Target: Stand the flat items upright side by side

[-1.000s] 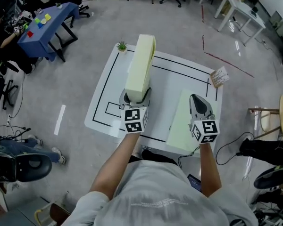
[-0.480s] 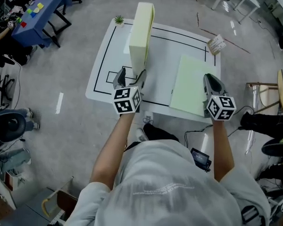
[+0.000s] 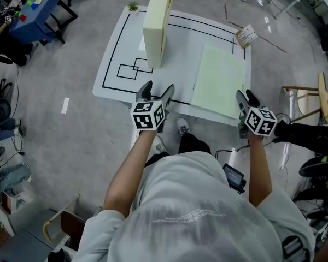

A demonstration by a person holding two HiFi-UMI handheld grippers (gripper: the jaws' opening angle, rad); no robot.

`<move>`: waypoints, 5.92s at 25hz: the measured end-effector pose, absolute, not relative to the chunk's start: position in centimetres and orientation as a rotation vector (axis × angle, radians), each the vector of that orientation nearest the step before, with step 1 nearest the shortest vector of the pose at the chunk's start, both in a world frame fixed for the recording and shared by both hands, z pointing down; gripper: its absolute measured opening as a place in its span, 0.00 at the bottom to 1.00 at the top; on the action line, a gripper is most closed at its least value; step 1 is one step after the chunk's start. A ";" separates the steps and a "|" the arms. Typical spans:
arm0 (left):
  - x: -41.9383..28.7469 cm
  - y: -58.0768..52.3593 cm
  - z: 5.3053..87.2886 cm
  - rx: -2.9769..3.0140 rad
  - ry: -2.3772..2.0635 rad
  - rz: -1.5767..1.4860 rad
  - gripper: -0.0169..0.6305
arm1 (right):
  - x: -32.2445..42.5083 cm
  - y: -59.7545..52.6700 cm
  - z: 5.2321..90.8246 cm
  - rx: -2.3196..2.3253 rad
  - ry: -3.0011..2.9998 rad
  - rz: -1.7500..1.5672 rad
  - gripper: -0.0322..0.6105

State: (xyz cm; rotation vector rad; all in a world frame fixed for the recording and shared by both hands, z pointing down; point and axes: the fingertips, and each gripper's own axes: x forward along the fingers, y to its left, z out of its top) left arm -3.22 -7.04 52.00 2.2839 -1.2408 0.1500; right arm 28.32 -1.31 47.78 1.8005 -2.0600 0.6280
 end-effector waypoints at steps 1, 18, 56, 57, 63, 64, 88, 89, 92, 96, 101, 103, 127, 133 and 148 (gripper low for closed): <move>-2.0 -6.7 52.0 2.298 -1.193 0.162 0.61 | 28.7 -1.3 48.3 1.788 -2.060 0.653 0.42; 15.9 -10.8 57.5 2.189 -0.659 0.387 0.61 | 36.5 -7.9 58.5 1.381 -2.224 1.103 0.64; 18.0 -12.6 60.6 2.139 -0.639 0.366 0.62 | 36.8 -13.3 59.0 1.259 -2.502 1.795 0.68; 18.1 -12.6 60.6 2.146 -0.641 0.370 0.62 | 36.9 -13.4 59.1 1.268 -2.492 1.824 0.68; 18.5 -12.6 60.5 2.213 -0.665 0.429 0.62 | 37.3 -14.0 59.7 1.298 -2.436 1.966 0.68; 18.6 -12.6 60.5 2.221 -0.666 0.436 0.62 | 37.3 -13.8 59.9 1.295 -2.409 1.938 0.68; 17.9 -12.7 61.3 2.120 -0.549 0.452 0.68 | 34.2 -9.3 60.2 0.722 -2.519 0.935 0.68; 18.0 -12.6 61.3 2.138 -0.549 0.458 0.68 | 34.3 -9.1 60.2 0.724 -2.529 0.961 0.68; 18.0 -12.3 61.0 2.203 -0.554 0.440 0.68 | 34.7 -9.2 59.8 0.774 -2.567 1.076 0.68; 18.0 -12.4 59.7 2.328 -0.583 0.409 0.68 | 35.0 -10.6 59.4 0.836 -2.557 1.257 0.70; 18.2 -13.1 58.5 2.411 -0.646 0.363 0.68 | 35.2 -12.8 59.2 0.925 -2.542 1.389 0.71; 18.0 -13.1 58.4 2.437 -0.669 0.359 0.68 | 35.3 -13.1 59.3 0.943 -2.527 1.471 0.71; 16.1 -13.3 57.6 2.489 -0.770 0.315 0.68 | 34.8 -15.0 56.4 0.953 -2.677 1.885 0.58; 16.2 -13.2 58.2 2.465 -0.776 0.288 0.68 | 35.4 -15.3 56.5 1.032 -2.687 2.006 0.60; 16.2 -12.5 59.0 2.445 -0.753 0.261 0.68 | 37.0 -14.7 57.6 0.960 -2.630 2.290 0.52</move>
